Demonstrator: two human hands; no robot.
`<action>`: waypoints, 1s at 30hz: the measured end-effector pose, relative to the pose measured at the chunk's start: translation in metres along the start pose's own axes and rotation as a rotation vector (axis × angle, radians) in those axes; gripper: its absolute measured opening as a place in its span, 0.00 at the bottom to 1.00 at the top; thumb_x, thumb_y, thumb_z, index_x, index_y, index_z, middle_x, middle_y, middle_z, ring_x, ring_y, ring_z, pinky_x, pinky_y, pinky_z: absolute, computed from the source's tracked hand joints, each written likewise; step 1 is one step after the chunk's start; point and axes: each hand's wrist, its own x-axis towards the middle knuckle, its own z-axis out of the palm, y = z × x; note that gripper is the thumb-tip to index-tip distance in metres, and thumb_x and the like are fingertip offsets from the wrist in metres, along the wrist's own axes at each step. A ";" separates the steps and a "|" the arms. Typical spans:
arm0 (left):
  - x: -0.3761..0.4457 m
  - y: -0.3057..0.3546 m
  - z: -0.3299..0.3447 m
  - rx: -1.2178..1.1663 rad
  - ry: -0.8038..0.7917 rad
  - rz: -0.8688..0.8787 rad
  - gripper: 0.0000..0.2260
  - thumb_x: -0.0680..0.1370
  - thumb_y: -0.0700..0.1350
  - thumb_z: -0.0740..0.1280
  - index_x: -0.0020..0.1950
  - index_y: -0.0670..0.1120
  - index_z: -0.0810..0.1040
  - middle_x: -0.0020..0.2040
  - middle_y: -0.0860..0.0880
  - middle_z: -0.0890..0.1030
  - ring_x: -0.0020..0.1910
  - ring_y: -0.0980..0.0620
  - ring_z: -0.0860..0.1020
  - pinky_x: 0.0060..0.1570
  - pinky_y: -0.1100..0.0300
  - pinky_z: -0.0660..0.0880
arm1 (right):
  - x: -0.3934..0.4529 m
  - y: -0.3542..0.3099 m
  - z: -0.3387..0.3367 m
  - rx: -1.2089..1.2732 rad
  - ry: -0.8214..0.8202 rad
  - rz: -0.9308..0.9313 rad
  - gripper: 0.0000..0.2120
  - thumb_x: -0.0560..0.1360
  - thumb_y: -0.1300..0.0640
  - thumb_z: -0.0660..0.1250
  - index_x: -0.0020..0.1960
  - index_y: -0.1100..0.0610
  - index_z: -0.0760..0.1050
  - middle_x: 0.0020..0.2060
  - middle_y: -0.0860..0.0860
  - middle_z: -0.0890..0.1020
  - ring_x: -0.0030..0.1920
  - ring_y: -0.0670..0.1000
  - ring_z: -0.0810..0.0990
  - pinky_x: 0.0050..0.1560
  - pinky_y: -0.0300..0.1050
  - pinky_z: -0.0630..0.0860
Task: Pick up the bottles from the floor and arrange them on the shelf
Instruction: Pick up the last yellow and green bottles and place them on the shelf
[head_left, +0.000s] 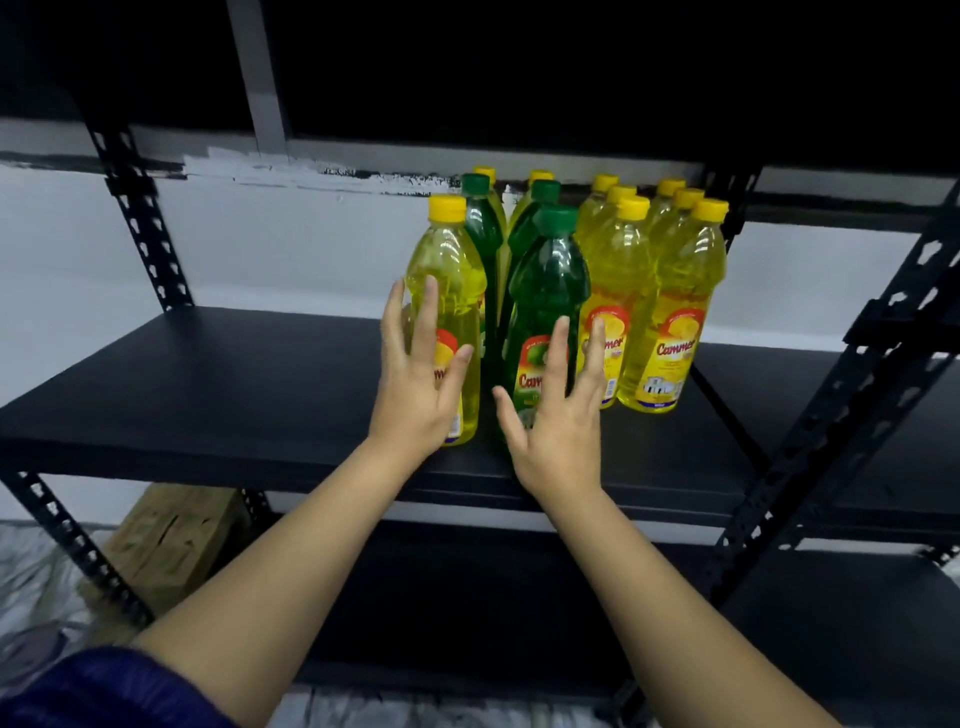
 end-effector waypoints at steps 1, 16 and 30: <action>-0.012 -0.004 -0.006 0.015 -0.044 -0.001 0.34 0.85 0.50 0.65 0.85 0.57 0.49 0.85 0.49 0.42 0.84 0.47 0.49 0.79 0.47 0.60 | -0.009 0.004 -0.006 -0.023 -0.023 -0.053 0.43 0.82 0.47 0.69 0.87 0.53 0.47 0.85 0.58 0.41 0.85 0.63 0.47 0.83 0.60 0.55; -0.032 -0.024 -0.015 0.185 -0.286 0.125 0.37 0.82 0.42 0.69 0.85 0.48 0.51 0.86 0.47 0.42 0.84 0.44 0.44 0.72 0.77 0.52 | 0.001 0.017 -0.003 -0.135 -0.241 -0.193 0.46 0.79 0.66 0.69 0.87 0.57 0.43 0.86 0.53 0.39 0.85 0.60 0.37 0.76 0.54 0.70; 0.014 -0.033 0.016 0.177 -0.327 0.013 0.44 0.77 0.37 0.75 0.84 0.59 0.55 0.85 0.57 0.40 0.82 0.48 0.57 0.67 0.61 0.65 | 0.039 0.024 0.020 -0.296 -0.178 -0.175 0.44 0.77 0.65 0.71 0.86 0.53 0.52 0.86 0.52 0.50 0.85 0.61 0.51 0.61 0.55 0.83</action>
